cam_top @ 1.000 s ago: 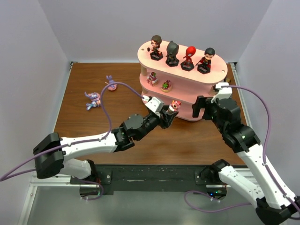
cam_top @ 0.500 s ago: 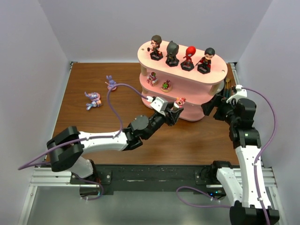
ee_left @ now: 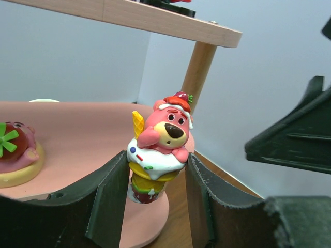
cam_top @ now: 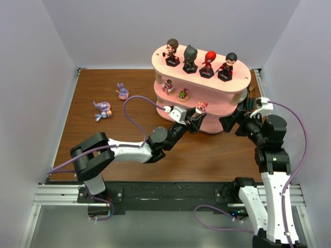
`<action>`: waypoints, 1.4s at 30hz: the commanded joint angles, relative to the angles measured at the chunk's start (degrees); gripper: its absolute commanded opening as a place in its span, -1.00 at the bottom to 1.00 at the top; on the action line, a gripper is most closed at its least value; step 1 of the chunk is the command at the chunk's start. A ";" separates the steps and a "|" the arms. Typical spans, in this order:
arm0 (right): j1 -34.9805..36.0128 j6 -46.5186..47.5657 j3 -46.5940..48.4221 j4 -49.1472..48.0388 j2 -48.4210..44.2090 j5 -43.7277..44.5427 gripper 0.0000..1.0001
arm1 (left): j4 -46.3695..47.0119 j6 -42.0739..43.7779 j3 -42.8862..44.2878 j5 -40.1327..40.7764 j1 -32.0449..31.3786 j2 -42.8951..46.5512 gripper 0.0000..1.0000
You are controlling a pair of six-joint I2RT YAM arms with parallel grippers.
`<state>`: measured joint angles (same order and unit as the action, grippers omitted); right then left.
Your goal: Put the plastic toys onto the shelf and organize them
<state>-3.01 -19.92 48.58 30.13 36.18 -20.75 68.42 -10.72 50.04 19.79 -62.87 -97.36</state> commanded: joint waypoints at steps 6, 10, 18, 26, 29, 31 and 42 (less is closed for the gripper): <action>2.57 3.49 5.91 2.04 -1.47 -3.49 0.81 | 10.06 -0.79 4.19 -4.85 2.14 -3.54 -1.00; 3.96 2.35 6.35 -0.07 -2.00 -10.09 0.74 | 10.50 -2.20 1.56 -5.55 1.70 -2.40 -1.00; 3.97 -3.19 5.92 -6.13 -1.99 -15.98 0.50 | 9.71 -1.24 -0.47 -6.43 -1.37 0.33 -1.00; 3.97 -8.90 2.93 -12.02 -1.56 -14.75 0.33 | 8.75 2.46 -0.82 -6.87 -3.57 2.09 -1.00; 3.89 -10.04 2.05 -13.78 -1.55 -14.93 0.29 | 8.48 3.07 -0.91 -7.57 -4.10 2.35 -1.00; 3.97 -10.49 1.52 -14.57 -1.12 -15.63 0.21 | 8.39 3.34 -0.91 -7.84 -4.36 2.44 -1.00; 3.97 -10.66 0.64 -16.59 0.20 -20.73 -0.12 | 6.72 4.83 0.67 -9.51 -5.07 1.65 -1.00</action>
<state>0.86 -29.80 49.43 16.60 35.77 -38.09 72.05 -7.86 49.30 10.87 -67.53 -96.84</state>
